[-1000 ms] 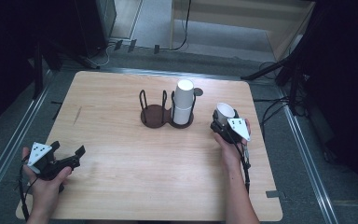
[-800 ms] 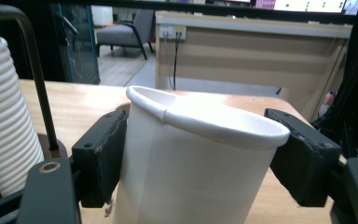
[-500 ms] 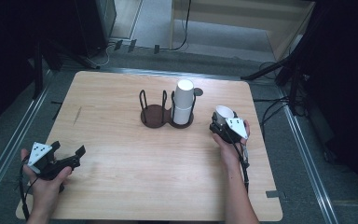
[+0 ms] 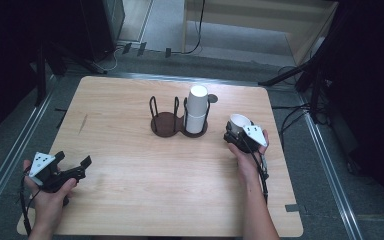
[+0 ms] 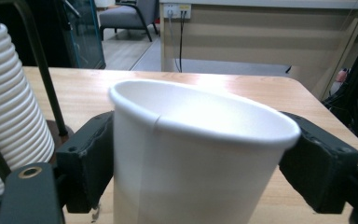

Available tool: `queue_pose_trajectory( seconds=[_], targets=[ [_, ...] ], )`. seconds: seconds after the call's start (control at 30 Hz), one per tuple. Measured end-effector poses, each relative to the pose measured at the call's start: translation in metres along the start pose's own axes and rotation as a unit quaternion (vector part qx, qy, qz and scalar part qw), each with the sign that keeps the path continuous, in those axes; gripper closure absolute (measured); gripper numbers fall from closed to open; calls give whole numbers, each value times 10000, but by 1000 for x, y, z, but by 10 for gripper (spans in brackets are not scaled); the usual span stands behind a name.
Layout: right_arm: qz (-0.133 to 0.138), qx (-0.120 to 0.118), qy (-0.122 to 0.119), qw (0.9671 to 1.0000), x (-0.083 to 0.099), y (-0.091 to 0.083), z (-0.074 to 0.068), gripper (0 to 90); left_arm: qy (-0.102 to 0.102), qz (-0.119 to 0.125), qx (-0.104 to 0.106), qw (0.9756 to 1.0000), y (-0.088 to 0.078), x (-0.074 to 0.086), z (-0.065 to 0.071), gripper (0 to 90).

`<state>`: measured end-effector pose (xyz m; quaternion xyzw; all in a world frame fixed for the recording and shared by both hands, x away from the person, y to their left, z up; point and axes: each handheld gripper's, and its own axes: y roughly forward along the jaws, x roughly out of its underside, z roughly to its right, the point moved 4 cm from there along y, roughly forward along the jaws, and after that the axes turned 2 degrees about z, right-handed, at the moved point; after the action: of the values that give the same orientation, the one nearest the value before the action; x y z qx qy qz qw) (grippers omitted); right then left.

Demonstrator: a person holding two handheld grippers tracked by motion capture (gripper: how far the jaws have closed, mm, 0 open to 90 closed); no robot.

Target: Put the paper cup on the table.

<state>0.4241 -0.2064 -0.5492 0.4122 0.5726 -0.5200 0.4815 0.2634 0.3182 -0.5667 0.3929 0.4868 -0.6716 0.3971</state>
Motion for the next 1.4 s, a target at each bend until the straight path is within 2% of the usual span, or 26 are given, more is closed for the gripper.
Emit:
queue_pose_trajectory(
  seconds=[0.37,0.47,0.63,0.8,1.13,1.3,1.4],
  targets=[
    [-62,-108,11,9999,3,-4,0,117,-3,-4,3,10000,0,0,0,0],
    [-35,-196,95,9998,0,-6,0,75,-6,1,7,10000,0,0,0,0],
    [-19,-396,91,9992,-3,-13,-2,25,-25,-47,45,10000,0,0,0,0],
    [36,-545,92,9985,-9,-22,-5,5,-63,-78,75,9999,0,0,-1,0],
    [111,-618,99,9980,-23,-45,-6,0,-59,-93,79,9999,0,1,0,0],
    [121,-651,114,9977,-25,-57,-1,0,33,-92,19,10000,0,1,1,0],
    [107,-640,82,9979,-23,-64,2,0,12,-85,15,10000,0,1,1,0]
  ],
)
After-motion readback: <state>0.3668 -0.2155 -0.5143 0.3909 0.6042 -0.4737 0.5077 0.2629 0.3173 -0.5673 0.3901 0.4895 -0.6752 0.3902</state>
